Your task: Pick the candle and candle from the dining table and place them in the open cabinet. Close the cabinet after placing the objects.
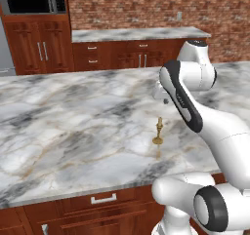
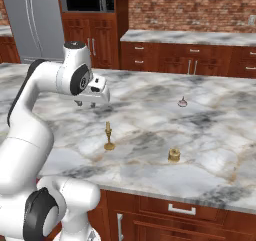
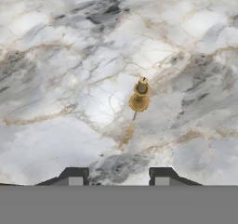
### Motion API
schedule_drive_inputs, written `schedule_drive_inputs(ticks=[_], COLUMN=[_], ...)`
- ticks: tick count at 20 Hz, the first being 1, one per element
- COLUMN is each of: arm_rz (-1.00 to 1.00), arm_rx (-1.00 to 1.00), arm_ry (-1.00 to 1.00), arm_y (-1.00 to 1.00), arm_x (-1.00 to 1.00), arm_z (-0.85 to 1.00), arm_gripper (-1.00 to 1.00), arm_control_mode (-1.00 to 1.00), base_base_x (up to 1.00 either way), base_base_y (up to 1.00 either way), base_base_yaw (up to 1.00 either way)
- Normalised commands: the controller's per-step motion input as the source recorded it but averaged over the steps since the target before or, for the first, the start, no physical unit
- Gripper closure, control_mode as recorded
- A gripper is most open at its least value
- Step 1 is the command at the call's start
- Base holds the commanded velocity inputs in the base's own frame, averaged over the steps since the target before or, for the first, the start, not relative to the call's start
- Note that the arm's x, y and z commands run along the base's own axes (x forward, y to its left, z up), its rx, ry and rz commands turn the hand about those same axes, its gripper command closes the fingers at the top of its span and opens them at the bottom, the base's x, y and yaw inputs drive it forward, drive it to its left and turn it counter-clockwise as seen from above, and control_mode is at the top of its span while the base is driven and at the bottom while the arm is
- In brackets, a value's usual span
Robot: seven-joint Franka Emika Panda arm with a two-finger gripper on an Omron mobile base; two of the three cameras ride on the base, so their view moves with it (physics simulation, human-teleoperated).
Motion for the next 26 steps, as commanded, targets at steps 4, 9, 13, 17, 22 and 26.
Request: schedule_drive_inputs(ticks=[4, 9, 13, 17, 22, 26], arm_rz=[0.00, -0.19, -0.28, -0.24, -0.05, 0.00], arm_rx=[0.03, -0.07, -0.10, -0.04, 0.06, 0.03], arm_ry=[0.00, 0.29, 0.42, 0.19, 0.00, 0.01], arm_y=[-0.58, -1.00, -1.00, -1.00, -0.99, -0.91], arm_x=[0.02, 0.15, 0.23, 0.01, 0.44, 0.33], arm_z=[0.00, -0.13, -0.07, -0.32, -0.46, -0.39], arm_gripper=[-1.00, -1.00, -1.00, -1.00, -1.00, -1.00], arm_control_mode=[-1.00, -1.00, -1.00, -1.00, -1.00, -1.00], base_base_x=[0.00, 0.00, 0.00, 0.00, 0.00, 0.00], base_base_y=[0.00, 0.00, 0.00, 0.00, 0.00, 0.00], base_base_yaw=[0.00, 0.00, 0.00, 0.00, 0.00, 0.00])
